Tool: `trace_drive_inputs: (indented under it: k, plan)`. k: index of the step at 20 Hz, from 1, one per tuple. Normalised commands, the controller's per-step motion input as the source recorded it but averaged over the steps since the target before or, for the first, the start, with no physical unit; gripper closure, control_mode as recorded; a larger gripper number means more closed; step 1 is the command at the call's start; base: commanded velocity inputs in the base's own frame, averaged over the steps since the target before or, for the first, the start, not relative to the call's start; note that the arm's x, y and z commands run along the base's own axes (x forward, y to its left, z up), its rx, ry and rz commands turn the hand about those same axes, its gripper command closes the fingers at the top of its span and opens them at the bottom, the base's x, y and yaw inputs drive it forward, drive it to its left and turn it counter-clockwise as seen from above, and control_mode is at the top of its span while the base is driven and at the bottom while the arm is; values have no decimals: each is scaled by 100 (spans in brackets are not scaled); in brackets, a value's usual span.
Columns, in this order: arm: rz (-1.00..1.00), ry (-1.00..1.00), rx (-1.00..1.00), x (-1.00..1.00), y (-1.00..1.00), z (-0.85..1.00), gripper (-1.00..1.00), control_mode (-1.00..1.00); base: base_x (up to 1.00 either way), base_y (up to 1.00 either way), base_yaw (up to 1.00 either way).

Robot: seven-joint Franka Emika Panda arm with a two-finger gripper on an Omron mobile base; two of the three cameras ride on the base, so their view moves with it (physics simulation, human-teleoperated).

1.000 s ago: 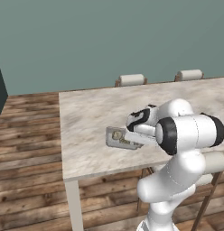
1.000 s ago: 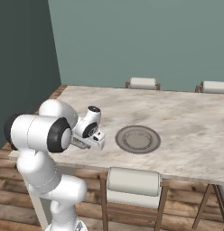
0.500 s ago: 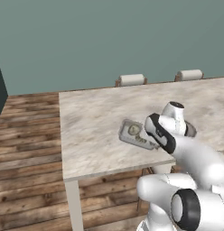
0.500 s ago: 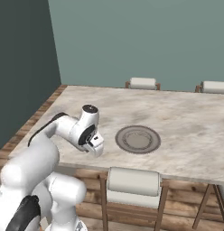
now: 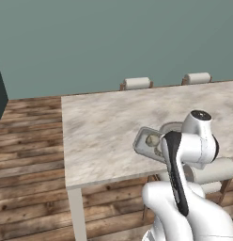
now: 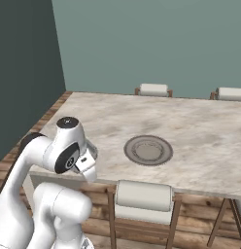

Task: Place two dumplings into each of the tupperware containers and then place the containers in the fridge.

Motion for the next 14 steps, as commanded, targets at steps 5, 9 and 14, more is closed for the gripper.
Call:
trace_drive_inputs:
  k: [5,9,14]
  plan:
    - [-18,4,-7,-38,0,9,100,-100,0,0,0]
    - [-5,0,-2,-1,0,2,100,-100,0,0,0]
    - [0,-1,0,0,0,0,100,-100,0,0,0]
